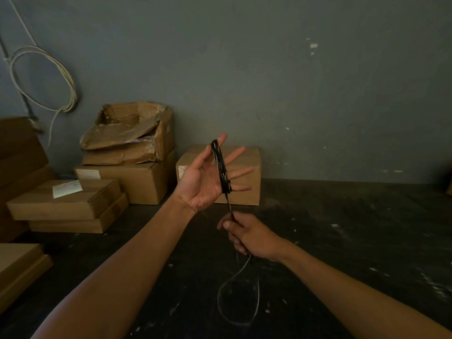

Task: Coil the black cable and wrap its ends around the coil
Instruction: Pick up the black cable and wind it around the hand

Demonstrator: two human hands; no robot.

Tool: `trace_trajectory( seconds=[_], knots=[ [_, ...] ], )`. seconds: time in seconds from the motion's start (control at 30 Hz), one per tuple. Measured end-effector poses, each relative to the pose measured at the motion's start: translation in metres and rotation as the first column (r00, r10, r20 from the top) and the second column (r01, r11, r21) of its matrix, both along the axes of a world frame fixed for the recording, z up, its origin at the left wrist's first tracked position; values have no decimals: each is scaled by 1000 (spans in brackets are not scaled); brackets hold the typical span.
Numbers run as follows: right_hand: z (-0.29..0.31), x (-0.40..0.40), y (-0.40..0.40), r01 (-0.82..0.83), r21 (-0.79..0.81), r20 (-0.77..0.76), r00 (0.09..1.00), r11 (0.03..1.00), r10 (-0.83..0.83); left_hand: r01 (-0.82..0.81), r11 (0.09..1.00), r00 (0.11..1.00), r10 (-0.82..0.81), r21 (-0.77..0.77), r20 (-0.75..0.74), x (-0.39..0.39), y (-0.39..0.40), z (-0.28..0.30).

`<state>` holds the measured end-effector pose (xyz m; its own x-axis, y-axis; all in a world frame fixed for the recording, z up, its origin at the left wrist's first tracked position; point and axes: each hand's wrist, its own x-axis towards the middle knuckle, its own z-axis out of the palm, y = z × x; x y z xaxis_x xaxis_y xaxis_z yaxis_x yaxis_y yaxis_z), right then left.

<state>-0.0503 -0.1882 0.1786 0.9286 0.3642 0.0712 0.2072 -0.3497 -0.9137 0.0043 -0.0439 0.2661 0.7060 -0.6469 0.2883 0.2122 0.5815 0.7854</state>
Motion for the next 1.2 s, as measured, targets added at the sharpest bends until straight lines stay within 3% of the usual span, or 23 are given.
trace_trajectory(
  seconds=[0.17, 0.5, 0.67, 0.93, 1.2],
  knots=[
    [1, -12, 1, -68, -109, -70, 996, 992, 60, -231, 967, 973, 229, 106, 36, 24, 18, 0],
    [64, -4, -21, 134, -434, 338, 941, 891, 23, -317, 834, 946, 315, 451, 83, 36, 43, -45],
    [96, 10, -37, 230, -543, 447, 893, 808, 46, -195, 810, 981, 171, 553, 95, 23, 41, -61],
    [123, 19, -50, 361, -591, 576, 815, 721, 64, 7, 736, 999, -36, 677, 28, 1, 28, -70],
    [116, 29, -65, 323, -575, 545, 836, 752, 57, 153, 736, 978, -208, 660, 6, -24, 15, -55]
  ],
)
